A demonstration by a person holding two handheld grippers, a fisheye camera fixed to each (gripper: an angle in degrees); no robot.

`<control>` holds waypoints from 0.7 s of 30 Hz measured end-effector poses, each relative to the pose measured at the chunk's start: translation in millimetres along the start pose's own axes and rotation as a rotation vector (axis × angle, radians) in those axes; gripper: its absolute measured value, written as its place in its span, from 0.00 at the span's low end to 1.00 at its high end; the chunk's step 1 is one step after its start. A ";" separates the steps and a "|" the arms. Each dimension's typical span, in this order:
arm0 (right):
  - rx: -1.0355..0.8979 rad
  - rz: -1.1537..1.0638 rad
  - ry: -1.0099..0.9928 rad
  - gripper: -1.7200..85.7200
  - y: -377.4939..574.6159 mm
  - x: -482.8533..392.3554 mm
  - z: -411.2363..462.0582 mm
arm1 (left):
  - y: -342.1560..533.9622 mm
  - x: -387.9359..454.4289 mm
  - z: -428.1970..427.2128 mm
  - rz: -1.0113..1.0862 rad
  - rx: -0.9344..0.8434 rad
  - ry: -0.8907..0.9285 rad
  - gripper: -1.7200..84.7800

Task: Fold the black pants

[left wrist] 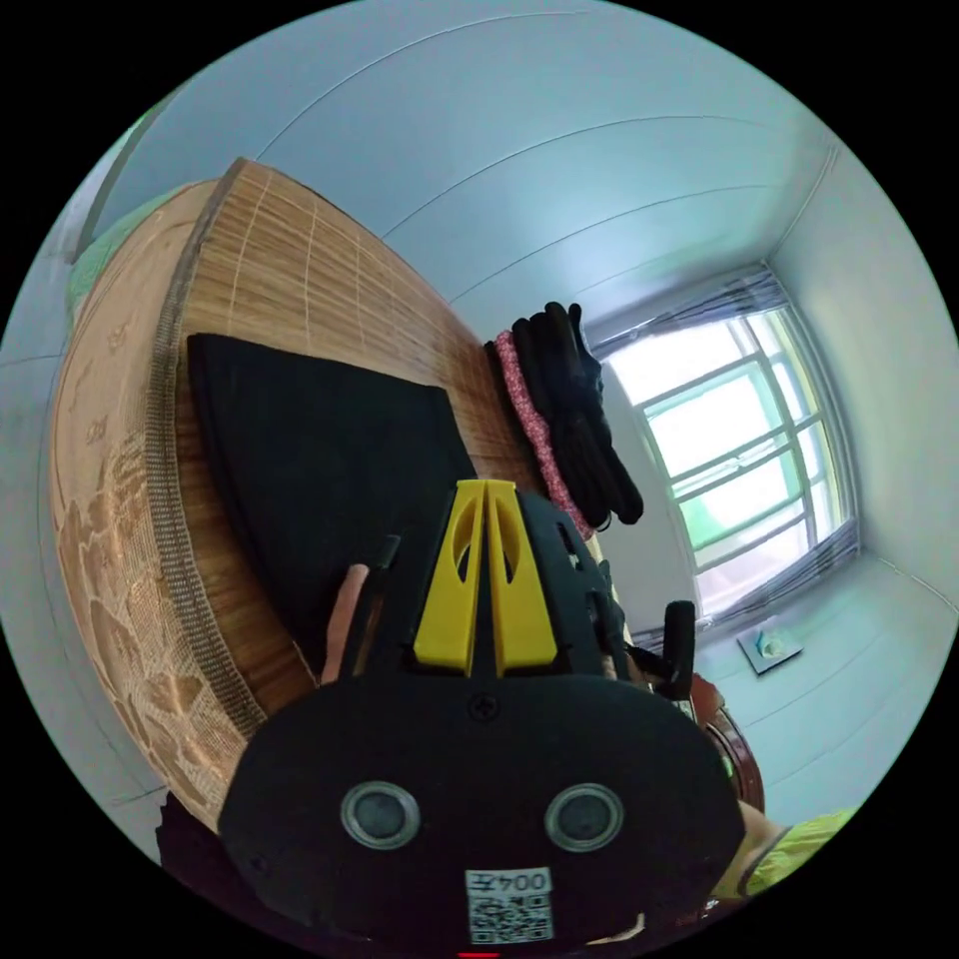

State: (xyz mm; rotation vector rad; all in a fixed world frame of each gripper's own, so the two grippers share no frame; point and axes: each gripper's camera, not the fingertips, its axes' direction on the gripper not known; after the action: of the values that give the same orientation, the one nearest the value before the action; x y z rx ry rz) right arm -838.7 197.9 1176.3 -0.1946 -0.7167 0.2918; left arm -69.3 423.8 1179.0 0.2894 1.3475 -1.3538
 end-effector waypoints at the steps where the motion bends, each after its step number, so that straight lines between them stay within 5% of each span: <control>1: 0.080 -0.014 -0.054 0.01 0.2 0.1 -9.3 | 1.3 9.2 -4.0 0.032 0.029 -0.004 0.02; 3: 0.050 -0.133 -0.123 0.01 -1.7 -18.4 0.2 | 4.8 25.4 -4.9 0.111 0.051 -0.033 0.02; 5: -0.147 -0.276 0.019 0.01 -11.0 -40.2 42.9 | 7.3 38.4 1.1 0.175 0.010 -0.075 0.02; 9: 0.046 0.029 -0.031 0.01 -37.9 -11.2 25.8 | 12.2 55.9 0.5 0.219 -0.018 -0.215 0.02; 12: -0.017 -0.206 -0.163 0.01 -42.9 -58.9 47.2 | 16.9 73.6 -3.7 0.262 0.026 -0.268 0.02; 14: -0.139 -0.297 -0.011 0.01 -51.8 -80.7 76.7 | 19.9 85.1 -6.2 0.294 0.055 -0.296 0.02; 17: -0.007 0.051 -0.073 0.01 -73.7 -43.6 59.2 | 21.4 93.9 -7.8 0.285 0.054 -0.281 0.02; 21: -0.130 -0.252 -0.126 0.01 -69.7 -103.9 81.3 | 22.3 101.6 -1.7 0.221 0.008 -0.255 0.02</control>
State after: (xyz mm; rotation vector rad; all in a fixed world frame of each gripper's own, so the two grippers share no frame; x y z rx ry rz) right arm -953.9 104.3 1191.4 -0.2077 -0.8768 0.0167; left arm -85.2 379.7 1086.1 0.2529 1.0653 -1.1682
